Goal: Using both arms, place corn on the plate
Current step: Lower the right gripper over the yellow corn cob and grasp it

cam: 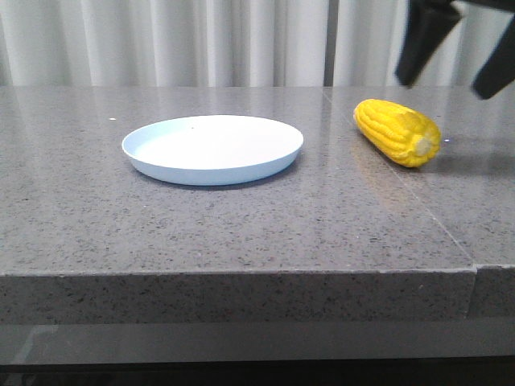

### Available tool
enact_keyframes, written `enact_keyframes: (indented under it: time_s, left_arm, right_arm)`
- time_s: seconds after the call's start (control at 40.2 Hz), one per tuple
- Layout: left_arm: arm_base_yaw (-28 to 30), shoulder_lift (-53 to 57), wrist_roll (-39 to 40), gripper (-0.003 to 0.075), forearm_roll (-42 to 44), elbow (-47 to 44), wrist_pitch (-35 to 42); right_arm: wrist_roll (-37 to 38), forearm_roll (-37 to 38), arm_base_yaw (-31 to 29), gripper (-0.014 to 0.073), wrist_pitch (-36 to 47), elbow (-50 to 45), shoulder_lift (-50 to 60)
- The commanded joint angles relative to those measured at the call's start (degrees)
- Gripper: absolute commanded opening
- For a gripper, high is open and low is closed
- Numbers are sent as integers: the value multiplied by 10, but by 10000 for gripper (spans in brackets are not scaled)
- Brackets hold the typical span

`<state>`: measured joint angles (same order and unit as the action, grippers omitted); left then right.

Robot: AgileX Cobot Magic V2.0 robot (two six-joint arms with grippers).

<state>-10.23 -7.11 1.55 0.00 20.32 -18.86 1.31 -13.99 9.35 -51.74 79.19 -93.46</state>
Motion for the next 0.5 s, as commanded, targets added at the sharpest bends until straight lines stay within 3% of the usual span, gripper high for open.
enact_keyframes:
  time_s: [0.0,0.274,0.348,0.473]
  left_arm:
    - [-5,-7,1,-20,0,16,44]
    - [-5,-7,1,-20,0,16,44]
    - [-5,-7,1,-20,0,16,44]
    - [-5,-7,1,-20,0,16,44]
  right_arm:
    - [-4,-17,0,653,8,62,-31]
    - [-5,-42,0,641,-19,126,-119]
    - [-5,-47,0,577,-20,126,-123]
    - [-5,-47,0,328,-18,127,-123]
